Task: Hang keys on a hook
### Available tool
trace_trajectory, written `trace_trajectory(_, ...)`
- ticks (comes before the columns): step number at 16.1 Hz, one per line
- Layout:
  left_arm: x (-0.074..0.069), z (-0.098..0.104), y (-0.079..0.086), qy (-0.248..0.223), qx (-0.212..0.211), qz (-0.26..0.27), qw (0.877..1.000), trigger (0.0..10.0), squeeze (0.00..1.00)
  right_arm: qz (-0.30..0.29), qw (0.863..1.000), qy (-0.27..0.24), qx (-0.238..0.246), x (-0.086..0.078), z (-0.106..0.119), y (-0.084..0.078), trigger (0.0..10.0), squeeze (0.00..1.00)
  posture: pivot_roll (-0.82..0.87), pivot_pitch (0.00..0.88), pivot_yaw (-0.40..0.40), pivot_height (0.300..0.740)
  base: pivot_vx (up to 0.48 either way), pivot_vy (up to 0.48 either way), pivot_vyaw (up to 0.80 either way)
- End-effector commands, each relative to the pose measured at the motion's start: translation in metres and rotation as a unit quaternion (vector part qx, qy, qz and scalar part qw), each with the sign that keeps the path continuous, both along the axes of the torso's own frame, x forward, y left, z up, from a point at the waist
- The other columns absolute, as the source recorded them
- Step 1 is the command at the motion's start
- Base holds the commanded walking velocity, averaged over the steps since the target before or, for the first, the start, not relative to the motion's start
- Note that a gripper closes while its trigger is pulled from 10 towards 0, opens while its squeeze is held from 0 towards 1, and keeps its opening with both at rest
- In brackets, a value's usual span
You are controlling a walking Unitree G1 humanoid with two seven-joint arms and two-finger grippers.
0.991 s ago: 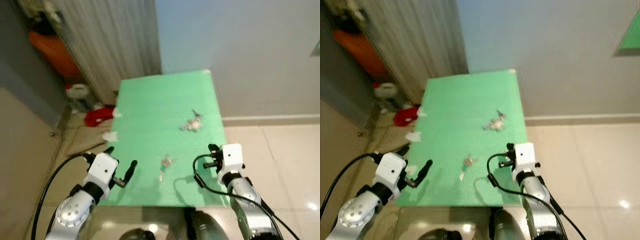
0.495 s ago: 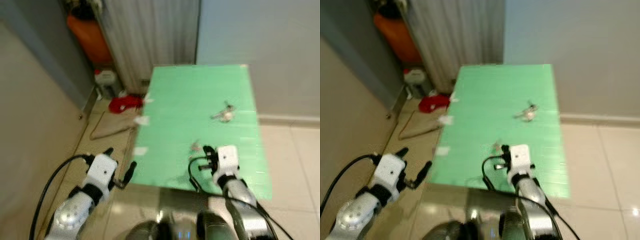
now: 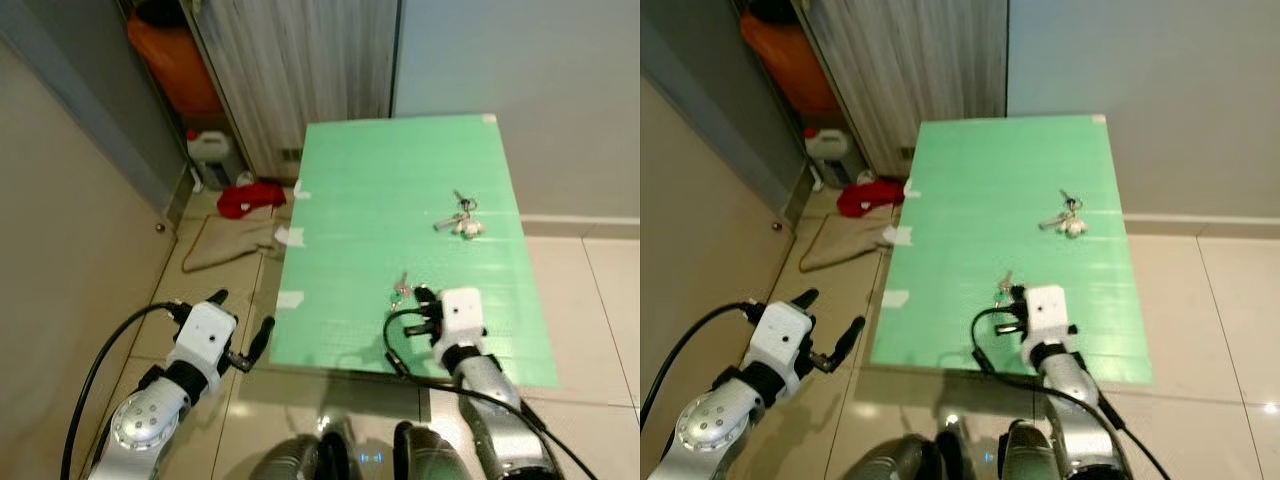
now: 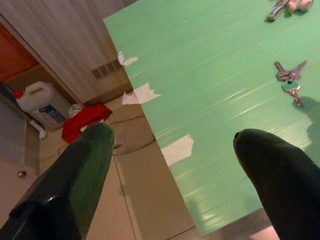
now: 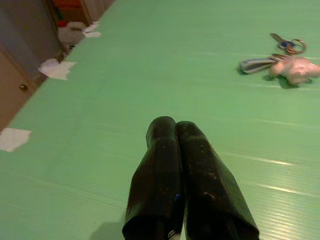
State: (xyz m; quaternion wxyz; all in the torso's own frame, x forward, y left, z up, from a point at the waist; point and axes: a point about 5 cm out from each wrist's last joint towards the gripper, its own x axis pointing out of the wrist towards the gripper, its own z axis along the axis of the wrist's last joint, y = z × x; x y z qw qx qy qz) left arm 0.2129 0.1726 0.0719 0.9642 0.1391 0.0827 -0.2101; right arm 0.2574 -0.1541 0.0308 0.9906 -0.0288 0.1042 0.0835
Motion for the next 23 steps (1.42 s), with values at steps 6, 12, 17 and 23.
trace_trajectory(6,-0.0008,0.0003,0.0013,0.005,0.006,-0.007,1.000,10.0,0.00,0.005,1.000,0.017,0.005,0.0012,-0.0033,0.0067,10.0,0.00,-0.08,0.207,0.163,0.740,0.089,0.133,-0.39)
trace_trajectory(12,0.0020,-0.0004,0.0002,0.005,0.021,-0.010,1.000,10.0,0.00,0.003,1.000,0.008,0.001,0.0019,-0.0021,0.0076,10.0,0.00,-0.08,0.207,0.162,0.740,0.168,0.104,-0.26)
trace_trajectory(17,0.0045,-0.0017,0.0017,0.001,0.039,0.000,0.999,10.0,0.00,0.012,1.000,0.008,0.002,0.0037,-0.0017,0.0095,10.0,1.00,-0.08,0.203,0.156,0.740,0.000,0.000,0.00)
trace_trajectory(23,0.0011,-0.0036,-0.0006,0.009,0.031,-0.009,0.999,10.0,0.00,-0.034,0.999,0.025,-0.016,0.0047,-0.0094,0.0016,10.0,1.00,-0.08,0.211,0.156,0.740,0.000,0.000,0.00)
